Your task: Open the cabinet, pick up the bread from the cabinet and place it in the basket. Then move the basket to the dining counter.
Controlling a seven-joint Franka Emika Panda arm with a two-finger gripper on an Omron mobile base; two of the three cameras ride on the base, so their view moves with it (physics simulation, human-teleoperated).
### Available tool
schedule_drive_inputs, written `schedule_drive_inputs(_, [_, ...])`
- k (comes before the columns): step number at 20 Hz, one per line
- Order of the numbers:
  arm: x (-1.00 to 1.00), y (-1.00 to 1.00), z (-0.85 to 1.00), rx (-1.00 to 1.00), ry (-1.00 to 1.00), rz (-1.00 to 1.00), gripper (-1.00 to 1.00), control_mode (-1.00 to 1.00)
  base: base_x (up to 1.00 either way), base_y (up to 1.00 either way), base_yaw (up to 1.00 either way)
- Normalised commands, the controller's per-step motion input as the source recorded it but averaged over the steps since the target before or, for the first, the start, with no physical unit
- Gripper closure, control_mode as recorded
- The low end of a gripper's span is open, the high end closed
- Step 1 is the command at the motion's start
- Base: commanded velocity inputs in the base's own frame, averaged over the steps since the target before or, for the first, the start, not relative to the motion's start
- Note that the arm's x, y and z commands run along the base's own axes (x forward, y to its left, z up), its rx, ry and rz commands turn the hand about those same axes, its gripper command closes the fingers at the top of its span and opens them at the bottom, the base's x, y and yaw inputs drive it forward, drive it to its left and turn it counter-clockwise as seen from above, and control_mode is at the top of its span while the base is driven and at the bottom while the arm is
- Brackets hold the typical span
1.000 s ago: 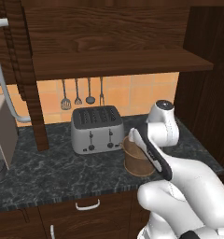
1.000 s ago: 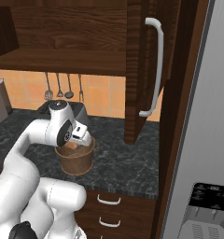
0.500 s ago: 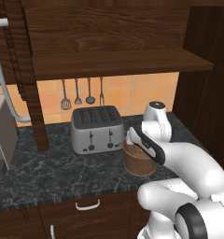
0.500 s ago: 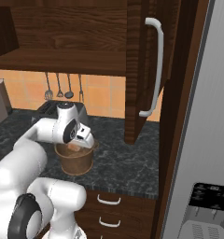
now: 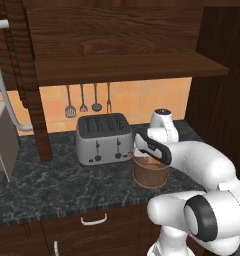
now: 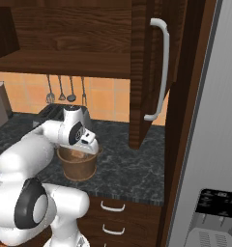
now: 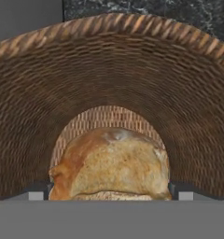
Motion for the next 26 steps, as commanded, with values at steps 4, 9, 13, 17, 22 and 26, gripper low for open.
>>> schedule_drive_inputs(4, [0.28,0.19,-0.32,0.00,0.08,0.00,-1.00,-1.00,0.00,0.00,0.00])
schedule_drive_inputs(9, [0.05,0.01,-0.24,0.00,0.04,0.00,-1.00,-1.00,0.00,0.00,0.00])
schedule_drive_inputs(13, [0.01,0.00,-0.09,0.00,0.00,0.01,-1.00,-1.00,0.00,0.00,0.00])
schedule_drive_inputs(17, [-0.33,0.00,0.03,0.00,-0.03,0.04,-1.00,-1.00,0.00,0.00,0.00])
schedule_drive_inputs(22, [-0.63,0.00,0.25,0.00,-0.07,0.04,-1.00,-1.00,0.00,0.00,0.00])
schedule_drive_inputs(26, [-0.55,-0.13,0.50,0.00,-0.06,0.00,-1.00,-1.00,0.00,0.00,0.00])
